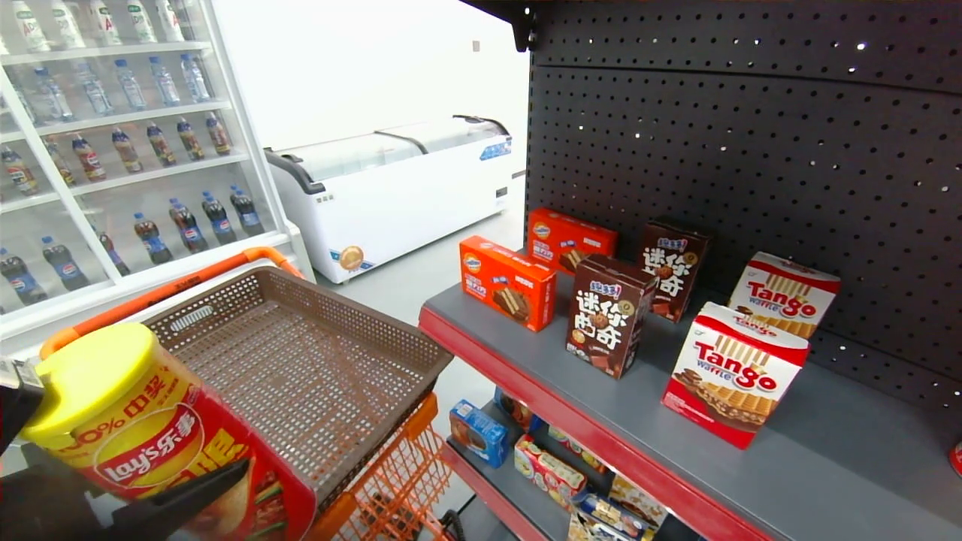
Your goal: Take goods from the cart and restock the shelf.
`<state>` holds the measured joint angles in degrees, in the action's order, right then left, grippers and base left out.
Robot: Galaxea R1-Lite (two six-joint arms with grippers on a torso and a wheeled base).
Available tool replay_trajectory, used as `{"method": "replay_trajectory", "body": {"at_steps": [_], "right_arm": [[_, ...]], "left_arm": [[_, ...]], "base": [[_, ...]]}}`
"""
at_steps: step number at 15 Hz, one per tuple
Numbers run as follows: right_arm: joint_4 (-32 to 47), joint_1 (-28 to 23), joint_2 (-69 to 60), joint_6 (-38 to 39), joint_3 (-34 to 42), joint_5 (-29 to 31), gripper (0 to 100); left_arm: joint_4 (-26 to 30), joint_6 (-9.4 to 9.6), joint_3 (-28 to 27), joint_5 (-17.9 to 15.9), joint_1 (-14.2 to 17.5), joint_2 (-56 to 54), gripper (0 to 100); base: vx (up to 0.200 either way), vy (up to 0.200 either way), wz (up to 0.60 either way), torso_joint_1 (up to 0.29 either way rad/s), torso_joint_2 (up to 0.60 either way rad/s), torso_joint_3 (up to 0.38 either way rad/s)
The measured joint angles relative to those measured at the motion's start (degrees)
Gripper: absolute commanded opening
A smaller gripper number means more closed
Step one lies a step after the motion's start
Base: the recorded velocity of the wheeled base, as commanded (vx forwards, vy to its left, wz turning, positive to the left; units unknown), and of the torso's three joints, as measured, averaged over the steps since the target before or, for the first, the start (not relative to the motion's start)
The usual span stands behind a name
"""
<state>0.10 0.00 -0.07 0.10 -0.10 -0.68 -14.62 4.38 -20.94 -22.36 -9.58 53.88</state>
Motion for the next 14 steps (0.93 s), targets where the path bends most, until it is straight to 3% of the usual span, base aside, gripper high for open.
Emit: {"method": "replay_trajectory", "body": {"at_steps": [2, 8, 10, 14], "right_arm": [[-0.02, 0.00, 0.00, 0.00, 0.00, 0.00, 100], [0.00, 0.00, 0.00, -0.07, 0.00, 0.00, 100], [0.00, 0.00, 0.00, -0.07, 0.00, 0.00, 100], [0.00, 0.00, 0.00, -0.10, 0.00, -0.07, 100]], "left_arm": [[-0.29, -0.13, -0.68, -4.99, -1.44, 0.99, 0], [-0.40, -1.37, -2.65, -10.97, -12.69, 3.61, 0], [-0.44, -1.43, -2.32, -11.33, -14.48, 4.19, 0], [-0.62, -1.38, -3.56, -11.39, -15.21, 5.90, 0]], "base": [[0.000, 0.000, 0.00, 0.000, 0.00, 0.000], [0.000, 0.000, 0.00, 0.000, 0.00, 0.000], [0.000, 0.000, 0.00, 0.000, 0.00, 0.000], [0.000, 0.000, 0.00, 0.000, 0.00, 0.000]]}}
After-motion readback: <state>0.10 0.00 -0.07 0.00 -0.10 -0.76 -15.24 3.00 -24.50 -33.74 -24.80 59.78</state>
